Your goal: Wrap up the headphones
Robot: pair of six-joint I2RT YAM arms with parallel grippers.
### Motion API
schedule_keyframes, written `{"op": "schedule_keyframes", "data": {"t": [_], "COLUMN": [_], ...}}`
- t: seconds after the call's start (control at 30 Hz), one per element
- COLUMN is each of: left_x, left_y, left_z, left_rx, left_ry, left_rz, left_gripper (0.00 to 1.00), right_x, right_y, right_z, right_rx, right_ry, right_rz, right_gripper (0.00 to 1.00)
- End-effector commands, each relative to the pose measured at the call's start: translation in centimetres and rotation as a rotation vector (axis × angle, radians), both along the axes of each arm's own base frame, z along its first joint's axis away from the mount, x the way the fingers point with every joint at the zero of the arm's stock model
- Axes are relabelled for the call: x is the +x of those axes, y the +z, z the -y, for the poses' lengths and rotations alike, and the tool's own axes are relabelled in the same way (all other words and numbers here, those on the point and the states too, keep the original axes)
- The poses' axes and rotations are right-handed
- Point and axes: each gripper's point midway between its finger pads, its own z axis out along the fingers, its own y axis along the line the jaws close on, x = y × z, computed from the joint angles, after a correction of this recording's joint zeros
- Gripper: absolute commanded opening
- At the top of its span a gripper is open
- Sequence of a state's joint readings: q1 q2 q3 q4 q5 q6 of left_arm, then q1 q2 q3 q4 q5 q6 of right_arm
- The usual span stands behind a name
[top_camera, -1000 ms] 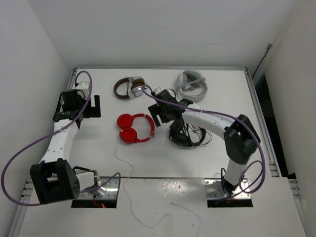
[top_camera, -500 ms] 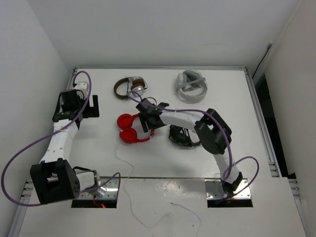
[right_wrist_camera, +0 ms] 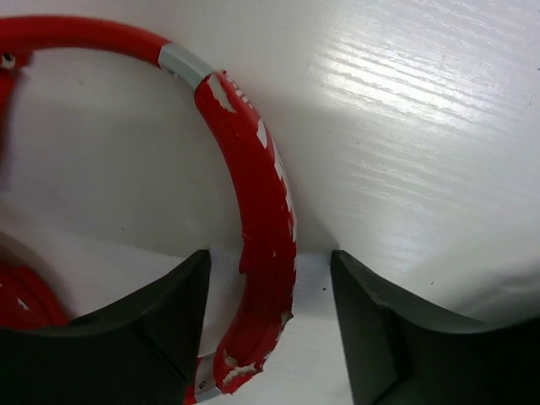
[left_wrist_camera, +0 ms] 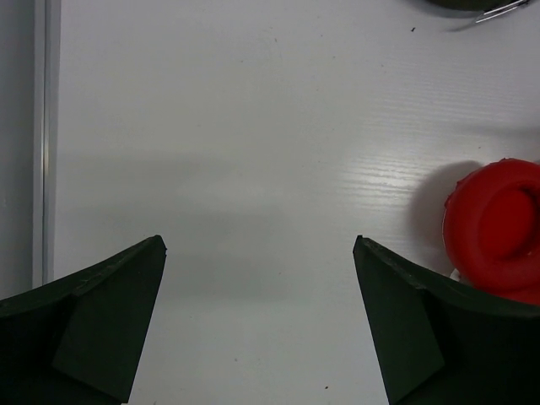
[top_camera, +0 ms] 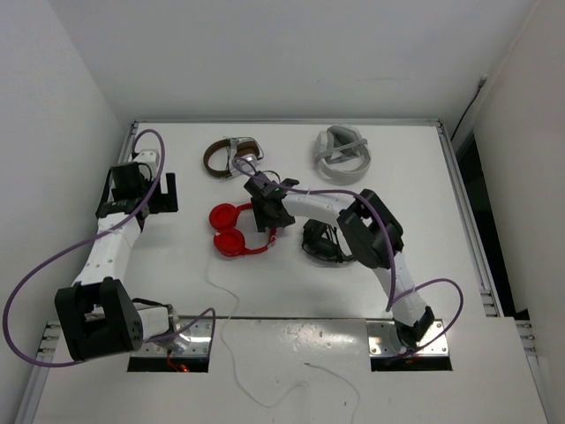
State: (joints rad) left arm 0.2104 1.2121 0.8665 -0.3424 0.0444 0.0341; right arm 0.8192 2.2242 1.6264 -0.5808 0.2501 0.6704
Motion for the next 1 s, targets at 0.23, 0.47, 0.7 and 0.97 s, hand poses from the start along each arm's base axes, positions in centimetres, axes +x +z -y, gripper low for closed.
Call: {"op": "schedule_keyframes", "data": {"t": [0.23,0.47,0.7,0.97], "left_x": [0.4,0.1,-0.9,-3.8], "left_y": [0.2,0.5,3.6,4.2], "left_z": [-1.2,-0.3,3.8,7.5], "left_rx": [0.008,0.004,-0.047,-0.102], "left_ry": [0.051,-0.056,-0.303,-0.465], "left_rz": [0.024,0.044,0.178,0.263], "left_gripper": [1.00,1.00,1.00,1.00], "right_x": [0.4,0.7,4.9,8.6], "right_y": [-2.8,0.1,12.2,18.3], "right_z": [0.2,-0.1,1.6,8.3], "right_rx": [-0.038,-0.042,0.059,0.148], "right_ry": [-0.027,0.020,0.010,-0.164], "right_rz": [-0.031,0.044,0.295,0.381], "right_gripper": [0.22,0.00,0.00,0.00]}}
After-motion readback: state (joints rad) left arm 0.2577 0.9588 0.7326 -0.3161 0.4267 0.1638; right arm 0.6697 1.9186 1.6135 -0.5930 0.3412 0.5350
